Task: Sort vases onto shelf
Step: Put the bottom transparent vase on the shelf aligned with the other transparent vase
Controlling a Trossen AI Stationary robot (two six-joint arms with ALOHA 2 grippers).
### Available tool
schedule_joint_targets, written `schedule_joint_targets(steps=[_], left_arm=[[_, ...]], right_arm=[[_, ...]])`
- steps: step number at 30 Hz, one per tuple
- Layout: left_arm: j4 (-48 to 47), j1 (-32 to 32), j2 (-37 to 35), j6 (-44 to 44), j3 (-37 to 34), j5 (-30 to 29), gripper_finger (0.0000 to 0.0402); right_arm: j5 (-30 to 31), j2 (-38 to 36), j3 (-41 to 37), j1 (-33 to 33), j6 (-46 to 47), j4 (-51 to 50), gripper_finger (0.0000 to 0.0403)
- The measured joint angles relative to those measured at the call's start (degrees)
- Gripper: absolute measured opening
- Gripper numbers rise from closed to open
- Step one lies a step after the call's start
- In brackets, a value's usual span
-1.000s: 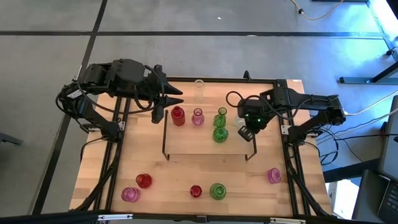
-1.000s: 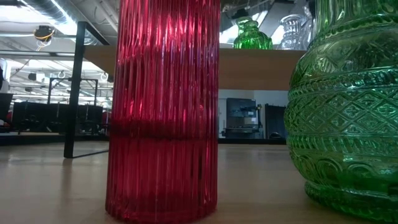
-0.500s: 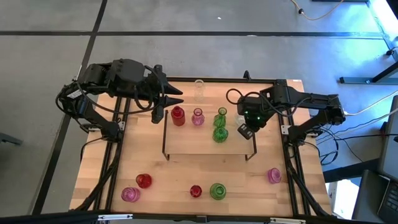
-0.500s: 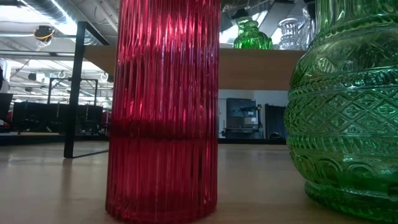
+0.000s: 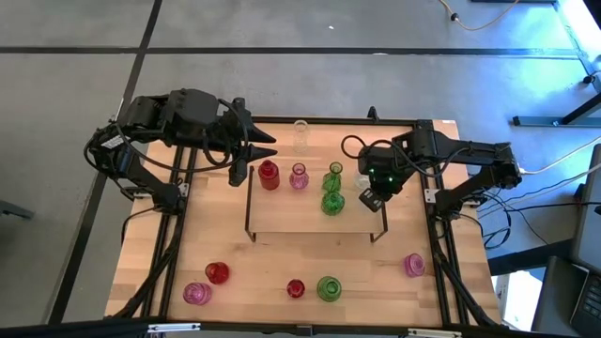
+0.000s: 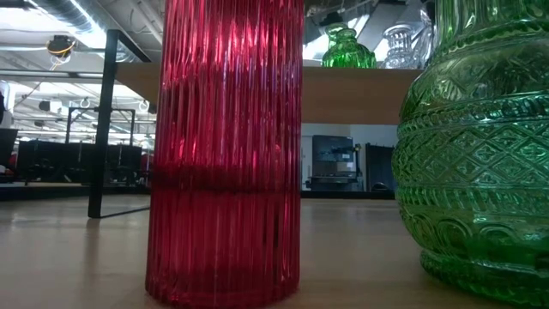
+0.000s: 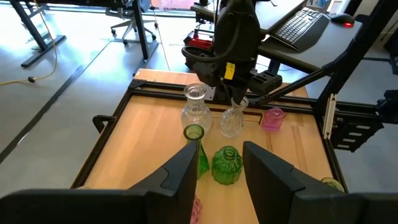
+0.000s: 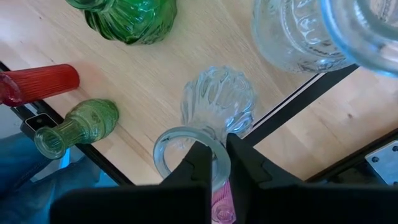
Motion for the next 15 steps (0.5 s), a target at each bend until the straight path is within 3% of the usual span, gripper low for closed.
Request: schedule_joint_targets(steps=[15], left_arm=[[0.0,0.01,0.0,-0.05,0.0,0.0,0.0121]], right_arm=[[0.96,-0.28,2.45,0.0,0.11,0.05,0.0044]])
